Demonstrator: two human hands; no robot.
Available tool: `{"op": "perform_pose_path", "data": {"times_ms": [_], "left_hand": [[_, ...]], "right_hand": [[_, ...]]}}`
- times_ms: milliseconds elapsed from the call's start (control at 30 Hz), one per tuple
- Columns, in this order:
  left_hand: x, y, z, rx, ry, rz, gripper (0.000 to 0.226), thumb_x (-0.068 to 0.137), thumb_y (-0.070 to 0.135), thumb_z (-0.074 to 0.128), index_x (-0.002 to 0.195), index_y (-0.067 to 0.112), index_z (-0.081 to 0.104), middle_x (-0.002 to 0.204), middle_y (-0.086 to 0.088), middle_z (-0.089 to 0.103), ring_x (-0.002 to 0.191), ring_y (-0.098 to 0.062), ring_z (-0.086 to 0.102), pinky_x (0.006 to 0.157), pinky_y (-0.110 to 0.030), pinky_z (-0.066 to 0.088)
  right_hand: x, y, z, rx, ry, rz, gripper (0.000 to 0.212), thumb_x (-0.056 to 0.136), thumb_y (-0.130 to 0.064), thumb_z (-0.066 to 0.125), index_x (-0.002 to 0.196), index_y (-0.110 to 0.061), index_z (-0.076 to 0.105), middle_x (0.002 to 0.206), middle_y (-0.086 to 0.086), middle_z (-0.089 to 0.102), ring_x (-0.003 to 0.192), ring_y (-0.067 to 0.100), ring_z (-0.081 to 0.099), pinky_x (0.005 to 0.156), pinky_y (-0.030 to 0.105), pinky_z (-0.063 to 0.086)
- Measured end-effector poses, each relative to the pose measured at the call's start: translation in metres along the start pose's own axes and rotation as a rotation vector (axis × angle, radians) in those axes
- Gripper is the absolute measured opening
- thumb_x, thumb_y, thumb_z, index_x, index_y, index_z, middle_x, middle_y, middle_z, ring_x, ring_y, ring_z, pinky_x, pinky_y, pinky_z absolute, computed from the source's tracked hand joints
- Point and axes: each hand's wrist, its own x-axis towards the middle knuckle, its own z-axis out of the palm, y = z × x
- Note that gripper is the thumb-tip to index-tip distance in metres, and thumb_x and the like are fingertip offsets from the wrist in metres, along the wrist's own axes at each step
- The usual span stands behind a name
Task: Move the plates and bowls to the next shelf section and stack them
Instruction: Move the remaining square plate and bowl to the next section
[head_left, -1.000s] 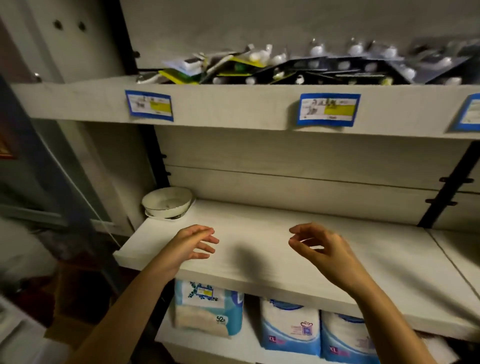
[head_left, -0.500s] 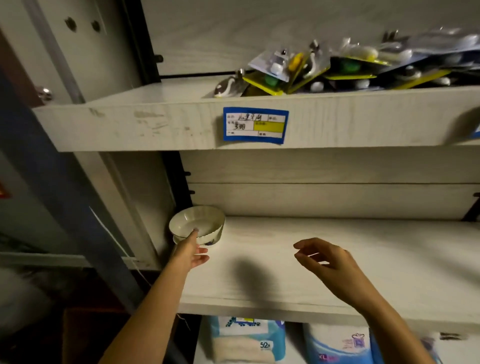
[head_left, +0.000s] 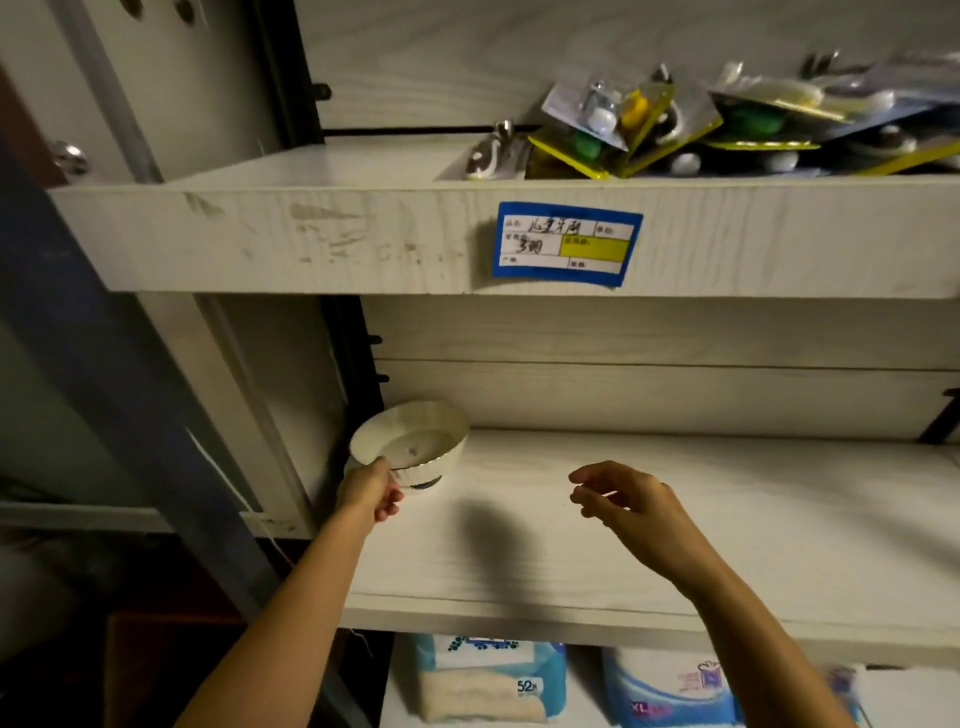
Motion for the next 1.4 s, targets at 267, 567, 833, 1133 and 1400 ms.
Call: {"op": "perform_pose_path", "data": {"times_ms": [267,567,833,1133,1400], "left_hand": [[-0.099,-0.004,-0.004,0.156,-0.311,0.172,0.027,0.087,0.014,0.044,0.065,0.004,0.055,0.036,-0.001,0.048,0.031,-0.014,0.04,0.036,-0.019,0.027],[-0.121,-0.017,0.002,0.183,-0.475,0.053,0.048,0.088,0.05,0.044,0.082,0.005,0.057,0.051,-0.009,0.057,0.041,-0.019,0.054,0.041,-0.02,0.041],[-0.02,-0.021,0.0,-0.353,-0.121,-0.077,0.042,0.091,0.028,0.053,0.125,0.004,0.049,0.101,-0.018,0.057,0.082,-0.031,0.058,0.072,-0.04,0.052],[0.024,-0.011,0.013,-0.333,-0.047,-0.136,0.042,0.091,-0.002,0.048,0.131,-0.007,0.039,0.132,-0.027,0.05,0.117,-0.046,0.051,0.056,-0.034,0.056],[0.007,-0.015,0.01,-0.413,-0.091,0.003,0.043,0.085,-0.008,0.053,0.127,-0.01,0.045,0.118,-0.03,0.055,0.085,-0.034,0.059,0.041,-0.029,0.056]], "right_hand": [[0.004,-0.016,0.027,0.276,-0.148,0.321,0.058,0.091,-0.055,0.036,0.135,-0.018,0.036,0.088,0.008,0.071,0.066,0.016,0.067,0.056,0.021,0.047],[-0.002,0.012,0.023,0.118,-0.065,0.24,0.021,0.096,-0.007,0.034,0.106,0.0,0.051,0.058,0.008,0.061,0.044,0.015,0.051,0.048,0.021,0.038],[-0.006,0.028,0.006,0.126,0.043,0.247,0.018,0.097,-0.008,0.034,0.099,-0.003,0.052,0.053,0.006,0.06,0.043,0.014,0.051,0.051,0.022,0.039],[-0.013,0.043,-0.024,0.102,0.135,0.288,0.018,0.096,-0.008,0.035,0.097,-0.002,0.052,0.056,0.008,0.062,0.046,0.016,0.052,0.052,0.024,0.04],[-0.017,0.051,-0.039,0.133,0.147,0.298,0.018,0.096,-0.007,0.035,0.102,-0.002,0.051,0.06,0.011,0.061,0.049,0.019,0.052,0.053,0.027,0.042]]}}
